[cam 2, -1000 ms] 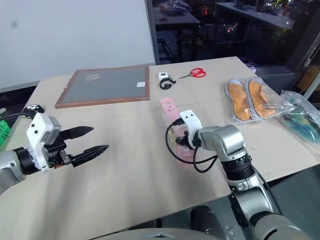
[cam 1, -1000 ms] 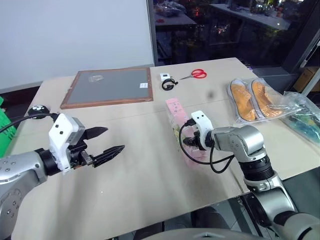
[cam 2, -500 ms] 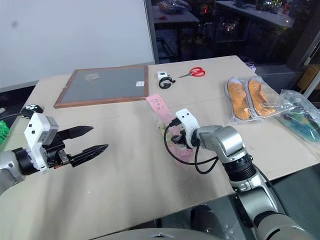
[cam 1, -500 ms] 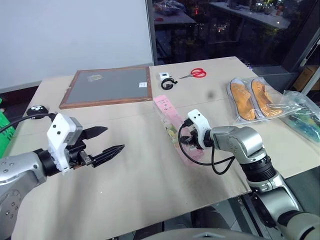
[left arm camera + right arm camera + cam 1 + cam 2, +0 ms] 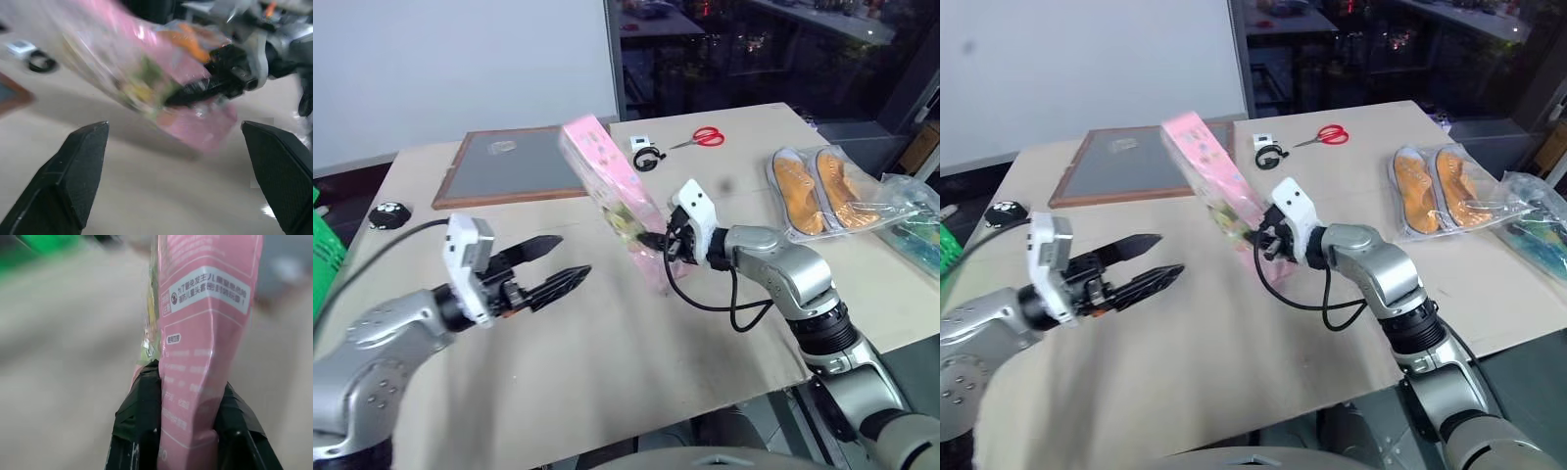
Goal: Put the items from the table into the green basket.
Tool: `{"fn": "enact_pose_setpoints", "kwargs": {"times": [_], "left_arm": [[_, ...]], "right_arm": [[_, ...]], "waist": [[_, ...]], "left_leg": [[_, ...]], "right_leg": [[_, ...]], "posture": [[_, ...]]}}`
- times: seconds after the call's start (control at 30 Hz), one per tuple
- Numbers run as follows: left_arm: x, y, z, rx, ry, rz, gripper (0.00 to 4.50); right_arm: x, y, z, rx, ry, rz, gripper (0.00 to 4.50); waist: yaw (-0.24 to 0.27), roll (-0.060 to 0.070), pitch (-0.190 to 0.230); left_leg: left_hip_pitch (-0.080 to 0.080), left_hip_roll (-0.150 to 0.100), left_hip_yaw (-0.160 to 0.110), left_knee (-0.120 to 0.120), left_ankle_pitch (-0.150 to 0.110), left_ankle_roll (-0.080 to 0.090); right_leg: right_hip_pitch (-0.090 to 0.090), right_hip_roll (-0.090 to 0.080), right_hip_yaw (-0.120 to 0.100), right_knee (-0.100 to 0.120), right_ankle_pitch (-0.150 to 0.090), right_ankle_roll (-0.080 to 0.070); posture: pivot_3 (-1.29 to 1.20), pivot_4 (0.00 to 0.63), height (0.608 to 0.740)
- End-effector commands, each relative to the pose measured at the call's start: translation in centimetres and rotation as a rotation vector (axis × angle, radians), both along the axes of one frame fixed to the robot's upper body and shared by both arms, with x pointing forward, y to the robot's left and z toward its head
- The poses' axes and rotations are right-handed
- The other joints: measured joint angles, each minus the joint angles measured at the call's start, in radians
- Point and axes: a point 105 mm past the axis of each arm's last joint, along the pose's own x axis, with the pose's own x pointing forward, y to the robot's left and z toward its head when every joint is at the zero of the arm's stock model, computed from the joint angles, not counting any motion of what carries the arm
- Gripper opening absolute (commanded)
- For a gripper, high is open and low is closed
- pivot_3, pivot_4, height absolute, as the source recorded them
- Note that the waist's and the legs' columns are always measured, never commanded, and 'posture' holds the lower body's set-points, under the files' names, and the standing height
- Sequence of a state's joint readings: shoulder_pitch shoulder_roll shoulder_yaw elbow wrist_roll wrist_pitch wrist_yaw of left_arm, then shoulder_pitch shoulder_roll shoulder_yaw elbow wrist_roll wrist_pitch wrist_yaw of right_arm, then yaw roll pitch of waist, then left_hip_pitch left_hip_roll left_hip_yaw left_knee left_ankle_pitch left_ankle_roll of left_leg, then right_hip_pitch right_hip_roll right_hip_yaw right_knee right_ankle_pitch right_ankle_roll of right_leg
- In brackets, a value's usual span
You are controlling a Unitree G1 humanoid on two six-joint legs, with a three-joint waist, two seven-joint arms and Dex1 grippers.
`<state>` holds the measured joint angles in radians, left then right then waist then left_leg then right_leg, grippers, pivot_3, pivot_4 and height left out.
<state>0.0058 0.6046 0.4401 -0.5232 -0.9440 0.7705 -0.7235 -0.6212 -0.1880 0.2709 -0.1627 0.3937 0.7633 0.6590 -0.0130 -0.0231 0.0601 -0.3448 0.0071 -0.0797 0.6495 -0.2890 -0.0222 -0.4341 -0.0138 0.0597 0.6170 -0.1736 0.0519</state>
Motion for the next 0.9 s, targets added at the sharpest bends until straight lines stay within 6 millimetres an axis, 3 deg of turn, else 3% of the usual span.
{"fn": "enact_pose_setpoints", "kwargs": {"times": [0.03, 0.17, 0.27, 0.43, 0.6, 0.63, 0.67, 0.77, 0.83, 0.87, 0.9], "left_arm": [[1.0, -1.2, 1.0, -0.151, -0.031, -0.014, 4.5], [1.9, -2.8, 2.9, -0.327, -0.072, -0.068, 4.5], [2.3, -3.2, 3.4, -0.344, -0.082, -0.092, 4.5], [1.7, -4.3, 5.8, -0.428, -0.143, -0.196, 4.5], [1.7, -3.8, 7.0, -0.497, -0.172, -0.205, 4.5], [1.6, -3.8, 7.1, -0.497, -0.174, -0.208, 4.5], [1.6, -3.8, 7.1, -0.496, -0.17, -0.211, 4.5], [1.5, -4.0, 7.1, -0.507, -0.161, -0.223, 3.67], [1.6, -4.2, 6.9, -0.5, -0.154, -0.231, 2.67], [1.6, -4.3, 6.9, -0.498, -0.152, -0.234, 2.27], [1.6, -4.4, 6.8, -0.495, -0.149, -0.238, 1.89]], "right_arm": [[-2.5, 0.5, 5.4, 0.252, -0.104, 0.182, 0.39], [-4.4, 1.0, 5.6, 0.247, -0.092, 0.332, 0.39], [-5.0, 1.0, 5.4, 0.24, -0.075, 0.38, 0.39], [-5.0, 1.1, 3.8, 0.161, -0.029, 0.378, 0.39], [-4.7, 0.7, 3.1, 0.15, 0.02, 0.367, 0.39], [-4.8, 0.5, 3.1, 0.153, 0.029, 0.371, 1.29], [-4.8, 0.4, 3.0, 0.157, 0.041, 0.375, 1.74], [-5.2, 0.2, 3.2, 0.171, 0.07, 0.401, 3.11], [-5.1, 0.1, 3.2, 0.168, 0.072, 0.395, 4.17], [-5.0, 0.0, 3.1, 0.163, 0.077, 0.386, 4.5], [-5.0, -0.1, 3.1, 0.16, 0.082, 0.381, 4.5]], "waist": [[0.004, -0.001, -0.001], [0.011, -0.002, -0.001], [0.007, -0.002, -0.001], [-0.001, -0.001, -0.001], [0.0, -0.001, -0.002], [0.0, -0.001, -0.002], [0.0, -0.001, -0.002], [0.0, -0.001, -0.002], [0.0, -0.001, -0.002], [0.0, -0.001, -0.002], [0.0, -0.001, -0.002]], "left_leg": [[0.0, 0.0, -0.001, 0.001, 0.0, 0.0], [0.0, -0.001, -0.002, 0.004, 0.0, 0.0], [0.001, -0.002, -0.002, 0.004, 0.0, 0.0], [0.002, -0.001, -0.003, 0.004, 0.0, 0.0], [0.002, -0.002, -0.003, 0.004, 0.0, 0.0], [0.001, -0.002, -0.003, 0.004, 0.0, 0.0], [0.001, -0.002, -0.003, 0.004, 0.0, 0.0], [0.001, -0.002, -0.003, 0.004, 0.0, 0.0], [0.001, -0.002, -0.003, 0.004, 0.0, 0.0], [0.001, -0.002, -0.003, 0.004, 0.0, 0.0], [0.001, -0.002, -0.003, 0.005, 0.0, 0.0]], "right_leg": [[0.001, 0.0, -0.001, 0.0, 0.001, -0.002], [0.003, -0.001, -0.001, 0.001, 0.001, -0.002], [0.004, -0.001, -0.001, 0.001, 0.0, -0.001], [0.003, 0.0, -0.001, 0.004, 0.0, -0.001], [0.003, 0.0, -0.001, 0.004, 0.0, -0.001], [0.003, 0.0, -0.001, 0.004, 0.0, -0.001], [0.003, 0.0, -0.001, 0.004, 0.0, -0.001], [0.003, 0.0, -0.001, 0.004, 0.0, -0.001], [0.003, 0.0, -0.001, 0.004, 0.0, -0.001], [0.003, 0.0, -0.001, 0.004, 0.0, -0.001], [0.003, 0.0, 0.0, 0.004, 0.0, -0.001]], "posture": [[0.11, 0.0, 0.74], [0.1, 0.0, 0.74], [0.1, 0.0, 0.74], [0.09, 0.0, 0.74], [0.08, 0.0, 0.74], [0.08, 0.0, 0.74], [0.08, 0.0, 0.74], [0.07, 0.0, 0.74], [0.06, 0.0, 0.74], [0.06, 0.0, 0.74], [0.06, 0.0, 0.74]]}}
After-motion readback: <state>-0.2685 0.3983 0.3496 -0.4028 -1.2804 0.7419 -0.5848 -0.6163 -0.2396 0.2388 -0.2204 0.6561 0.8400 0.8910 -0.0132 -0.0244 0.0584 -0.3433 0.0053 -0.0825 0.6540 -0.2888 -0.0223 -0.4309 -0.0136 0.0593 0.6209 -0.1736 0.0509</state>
